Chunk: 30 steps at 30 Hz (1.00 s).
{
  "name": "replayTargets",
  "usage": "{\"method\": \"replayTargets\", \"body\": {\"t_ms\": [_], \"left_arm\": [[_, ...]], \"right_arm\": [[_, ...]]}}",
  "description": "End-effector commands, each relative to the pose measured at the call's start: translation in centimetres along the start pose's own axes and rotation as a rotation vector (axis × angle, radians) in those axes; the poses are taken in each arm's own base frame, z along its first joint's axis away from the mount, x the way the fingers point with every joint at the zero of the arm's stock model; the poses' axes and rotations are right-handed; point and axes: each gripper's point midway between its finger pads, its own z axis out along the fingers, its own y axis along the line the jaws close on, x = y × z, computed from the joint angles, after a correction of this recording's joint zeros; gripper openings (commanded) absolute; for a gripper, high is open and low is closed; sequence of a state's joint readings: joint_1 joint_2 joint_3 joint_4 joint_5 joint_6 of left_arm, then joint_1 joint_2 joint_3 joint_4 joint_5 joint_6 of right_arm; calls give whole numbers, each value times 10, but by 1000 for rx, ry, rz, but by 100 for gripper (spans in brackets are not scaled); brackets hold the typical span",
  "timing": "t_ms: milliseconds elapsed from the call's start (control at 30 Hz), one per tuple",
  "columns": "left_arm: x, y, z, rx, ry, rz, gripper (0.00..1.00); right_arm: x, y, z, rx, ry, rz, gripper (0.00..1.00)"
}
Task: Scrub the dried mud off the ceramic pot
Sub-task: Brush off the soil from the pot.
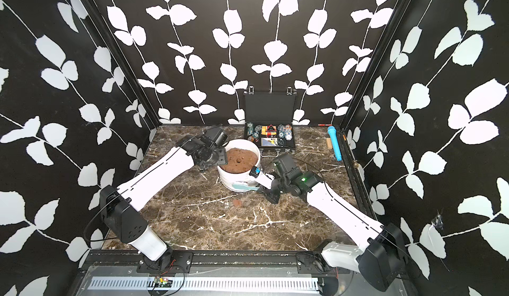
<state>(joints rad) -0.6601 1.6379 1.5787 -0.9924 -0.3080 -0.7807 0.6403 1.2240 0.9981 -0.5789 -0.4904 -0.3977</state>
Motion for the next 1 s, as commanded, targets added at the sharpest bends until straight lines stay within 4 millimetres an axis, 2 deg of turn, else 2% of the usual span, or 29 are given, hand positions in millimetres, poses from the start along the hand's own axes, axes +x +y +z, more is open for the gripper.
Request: {"method": "replayTargets", "body": {"t_ms": [0,100,233,533,667,967], "left_arm": [[8,4,9,-30,13,-68,65],[13,2,18,-23,18,-81,60],[17,0,25,-16,24,-84,52],[17,0,30,-24,20,-80,27],[20,-2,35,-25,41,-87,24],[22,-5,39,-22,57,-69,17]], "right_arm": [[-10,-8,-3,39,-49,-32,0],[-11,-18,-1,81,-68,-33,0],[-9,-22,1,76,-62,-31,0],[7,-26,5,78,12,-27,0],[9,-28,11,66,21,-28,0],[10,-54,20,168,-6,-53,0]]}}
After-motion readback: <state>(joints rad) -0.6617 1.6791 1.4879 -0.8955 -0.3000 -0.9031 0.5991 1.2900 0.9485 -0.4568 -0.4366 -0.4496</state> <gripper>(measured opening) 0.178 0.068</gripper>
